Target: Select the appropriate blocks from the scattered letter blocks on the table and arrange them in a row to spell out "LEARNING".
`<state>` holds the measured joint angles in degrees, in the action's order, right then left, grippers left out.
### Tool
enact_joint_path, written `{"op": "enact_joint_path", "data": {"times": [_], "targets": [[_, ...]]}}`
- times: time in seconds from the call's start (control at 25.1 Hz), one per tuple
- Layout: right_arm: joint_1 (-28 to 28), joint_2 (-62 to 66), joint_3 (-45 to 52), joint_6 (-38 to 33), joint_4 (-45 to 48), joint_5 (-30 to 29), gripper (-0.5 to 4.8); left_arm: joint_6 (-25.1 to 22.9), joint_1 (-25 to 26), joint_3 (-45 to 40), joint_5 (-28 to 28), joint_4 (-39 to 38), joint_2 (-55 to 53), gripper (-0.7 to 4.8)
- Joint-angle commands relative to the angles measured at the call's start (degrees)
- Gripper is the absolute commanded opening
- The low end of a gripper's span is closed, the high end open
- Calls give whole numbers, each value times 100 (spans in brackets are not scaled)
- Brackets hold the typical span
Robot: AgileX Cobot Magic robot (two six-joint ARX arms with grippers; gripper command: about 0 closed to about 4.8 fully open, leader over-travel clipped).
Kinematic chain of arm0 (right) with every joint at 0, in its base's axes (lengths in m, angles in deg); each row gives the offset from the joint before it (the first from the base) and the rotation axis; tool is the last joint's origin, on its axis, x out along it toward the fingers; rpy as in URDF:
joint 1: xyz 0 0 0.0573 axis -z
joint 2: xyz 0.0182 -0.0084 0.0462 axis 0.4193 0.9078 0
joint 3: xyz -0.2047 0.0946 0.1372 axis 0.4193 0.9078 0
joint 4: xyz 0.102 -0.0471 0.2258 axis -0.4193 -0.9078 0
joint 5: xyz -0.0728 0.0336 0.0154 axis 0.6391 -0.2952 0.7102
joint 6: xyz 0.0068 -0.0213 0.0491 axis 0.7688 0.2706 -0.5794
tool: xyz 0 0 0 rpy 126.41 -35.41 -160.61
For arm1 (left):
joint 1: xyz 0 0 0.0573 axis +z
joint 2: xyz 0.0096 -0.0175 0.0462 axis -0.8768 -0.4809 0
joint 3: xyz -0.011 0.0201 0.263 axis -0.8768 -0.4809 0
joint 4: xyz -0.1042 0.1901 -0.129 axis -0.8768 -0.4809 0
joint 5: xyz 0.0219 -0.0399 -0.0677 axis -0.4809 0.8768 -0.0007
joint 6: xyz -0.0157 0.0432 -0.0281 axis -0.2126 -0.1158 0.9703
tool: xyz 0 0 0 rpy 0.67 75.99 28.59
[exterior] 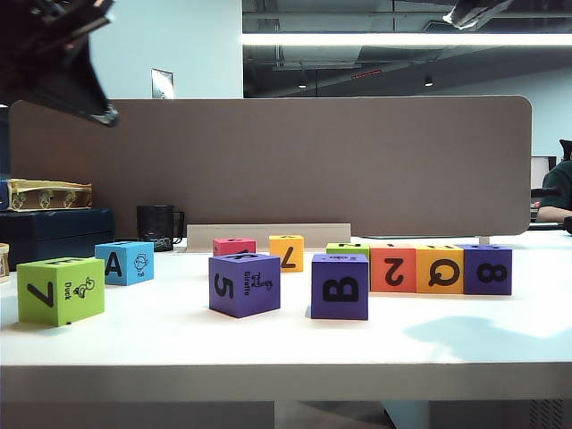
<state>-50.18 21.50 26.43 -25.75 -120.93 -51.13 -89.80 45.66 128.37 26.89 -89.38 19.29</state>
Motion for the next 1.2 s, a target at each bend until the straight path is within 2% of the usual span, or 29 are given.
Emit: {"op": "enact_joint_path", "data": {"times": [0.04, 0.32, 0.48, 0.64, 1.04, 1.08, 1.12, 1.16, 1.2], "targets": [[-4, -13, -55, 31, -15, -15, -2, -52, -146, 275, 28, 81, -308, -6], [-4, -13, -55, 31, -160, -13, -2, -133, -409, 605, 192, 107, -986, -6], [-2, -13, -57, 31, -164, 4, -2, -409, -715, 614, 151, 243, -1152, -6], [-2, -11, -57, 31, -168, 2, -2, -404, -1036, 667, 125, 315, -1381, -5], [-2, -13, -57, 31, -249, -4, -2, -391, -1191, 1829, 111, -859, -2186, -4], [-2, -13, -57, 31, -251, -7, -2, -391, -1191, 1886, 131, -962, -2229, 3], [-2, -13, -57, 31, -249, -7, -2, -391, -1191, 1937, 129, -1078, -2293, 54], [-2, -11, -57, 31, -247, -7, -2, -396, -1196, 1952, 131, -1143, -2352, 133], [-2, -11, -57, 31, -247, -4, -2, -400, -1200, 1958, 131, -1147, -2402, 165]]}}
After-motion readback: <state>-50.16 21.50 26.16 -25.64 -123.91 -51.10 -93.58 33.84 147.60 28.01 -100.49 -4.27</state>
